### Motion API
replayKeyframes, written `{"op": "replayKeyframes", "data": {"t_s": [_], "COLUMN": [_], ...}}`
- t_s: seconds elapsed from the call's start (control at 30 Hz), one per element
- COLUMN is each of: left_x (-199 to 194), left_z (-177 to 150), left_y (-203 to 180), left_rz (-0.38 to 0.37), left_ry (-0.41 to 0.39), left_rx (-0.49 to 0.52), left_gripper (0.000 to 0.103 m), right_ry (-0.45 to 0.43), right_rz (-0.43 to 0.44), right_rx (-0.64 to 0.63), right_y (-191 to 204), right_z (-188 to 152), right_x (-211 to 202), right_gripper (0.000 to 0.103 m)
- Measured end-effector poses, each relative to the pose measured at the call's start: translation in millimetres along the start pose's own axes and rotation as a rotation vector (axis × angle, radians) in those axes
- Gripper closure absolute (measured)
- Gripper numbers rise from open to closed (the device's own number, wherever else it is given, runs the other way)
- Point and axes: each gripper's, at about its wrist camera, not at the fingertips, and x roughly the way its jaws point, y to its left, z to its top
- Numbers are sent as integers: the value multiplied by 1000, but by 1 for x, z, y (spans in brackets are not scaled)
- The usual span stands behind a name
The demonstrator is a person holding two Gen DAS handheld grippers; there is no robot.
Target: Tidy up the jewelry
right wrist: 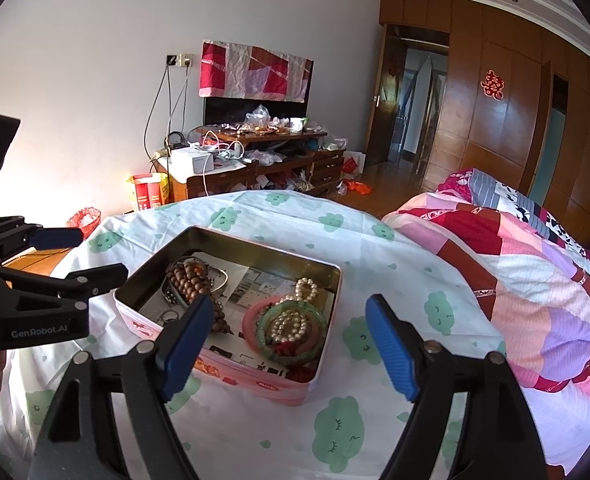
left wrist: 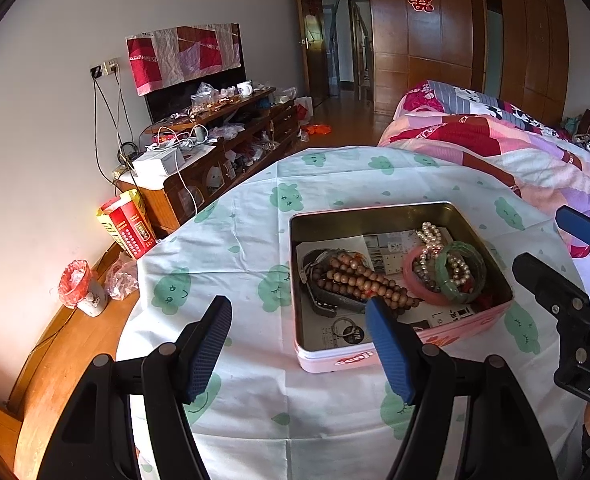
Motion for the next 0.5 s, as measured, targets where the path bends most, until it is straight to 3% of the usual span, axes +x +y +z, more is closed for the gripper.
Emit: {"op": "replayKeyframes", "data": {"t_s": [0.27,0.5], "left_x": [-1,4], "left_z": [1,-1], "left_y": [-1,1], "left_rz": [21,43], "left_ry": [-4,8], "left_rx": [2,-9], "left_gripper": [32,24], "right_ry": [-25,-18], "right_rz": [-7,-6], "right_rx": [23,25], "right_y": [-6,-7], "right_z": [2,0], "right_x": [-4,-1], "right_gripper": [18,18]}}
